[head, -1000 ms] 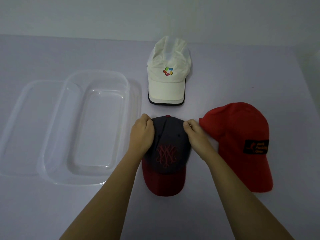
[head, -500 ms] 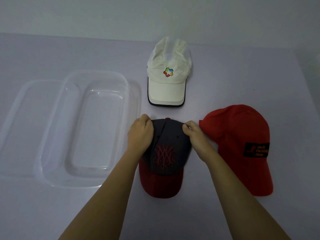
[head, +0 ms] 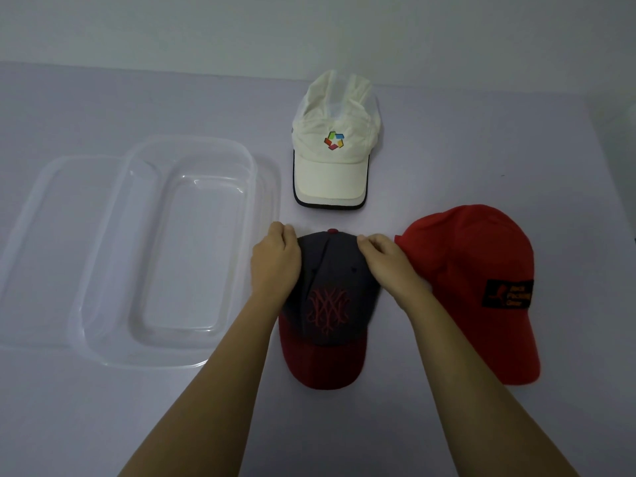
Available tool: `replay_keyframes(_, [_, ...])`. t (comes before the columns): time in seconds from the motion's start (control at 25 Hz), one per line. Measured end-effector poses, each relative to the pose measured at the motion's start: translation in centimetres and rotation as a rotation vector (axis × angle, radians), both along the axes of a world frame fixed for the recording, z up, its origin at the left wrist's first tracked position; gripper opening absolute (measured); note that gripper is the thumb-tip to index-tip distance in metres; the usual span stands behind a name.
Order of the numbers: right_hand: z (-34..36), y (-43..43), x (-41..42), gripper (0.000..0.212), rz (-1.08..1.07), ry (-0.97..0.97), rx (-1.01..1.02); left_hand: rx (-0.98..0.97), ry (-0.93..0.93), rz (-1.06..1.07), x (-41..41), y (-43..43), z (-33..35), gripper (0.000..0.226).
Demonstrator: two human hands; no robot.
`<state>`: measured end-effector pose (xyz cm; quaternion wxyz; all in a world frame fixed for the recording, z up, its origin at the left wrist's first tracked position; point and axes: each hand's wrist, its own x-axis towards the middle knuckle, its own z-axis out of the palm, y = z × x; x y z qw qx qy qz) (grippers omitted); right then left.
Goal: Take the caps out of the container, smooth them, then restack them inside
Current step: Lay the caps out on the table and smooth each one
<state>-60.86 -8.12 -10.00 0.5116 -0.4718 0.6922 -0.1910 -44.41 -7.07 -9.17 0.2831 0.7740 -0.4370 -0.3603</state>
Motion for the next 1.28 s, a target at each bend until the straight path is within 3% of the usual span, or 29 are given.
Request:
replay_keyframes(0.16, [0.7, 3.6, -0.7, 0.031, -0.155, 0.021, -0.217, -0.103, 0.079, 0.006, 0.1, 2.4, 0.8, 0.033])
replay_keyframes(0.32, [-0.7, 9.2, 0.0, 0.088, -0.078, -0.129, -0.162, -0.102, 0.163, -0.002, -0.5, 7.2, 0.1, 0.055])
replay_keyframes(0.44, [-2.0, 10.2, 1.1, 0.104, -0.066, -0.137, -0.16, -0.1, 0.127, -0.071, -0.4, 7.8, -1.2, 0.061])
replay_keyframes(0.64, [-0.4, 10.1, 1.5, 0.097, -0.037, -0.038, -0.202, -0.131, 0.025, -0.178, 0.1, 7.7, -1.4, 0.06])
replay_keyframes(0.8, [2.4, 11.6, -1.1, 0.065, -0.085, 0.122, -0.408, -0.327, -0.135, -0.355, -0.7, 9.0, 0.1, 0.059])
replay_keyframes(0.88, [2.6, 13.0, -3.5, 0.069, -0.112, 0.21, -0.46, -0.38, -0.155, -0.478, -2.3, 9.9, 0.6, 0.06])
replay_keyframes(1.0, [1.5, 15.3, -8.6, 0.095, -0.137, 0.425, -0.411, -0.333, -0.14, -0.724, -6.2, 11.8, 0.4, 0.066])
replay_keyframes(1.12, [-0.7, 16.8, -13.7, 0.105, -0.049, 0.639, -0.324, -0.22, -0.141, -0.881, -10.1, 12.8, -0.9, 0.075])
replay_keyframes(1.28, [-2.3, 16.3, -16.8, 0.075, 0.055, 0.67, -0.393, -0.074, -0.135, -0.939, -14.9, 13.3, -2.2, 0.079])
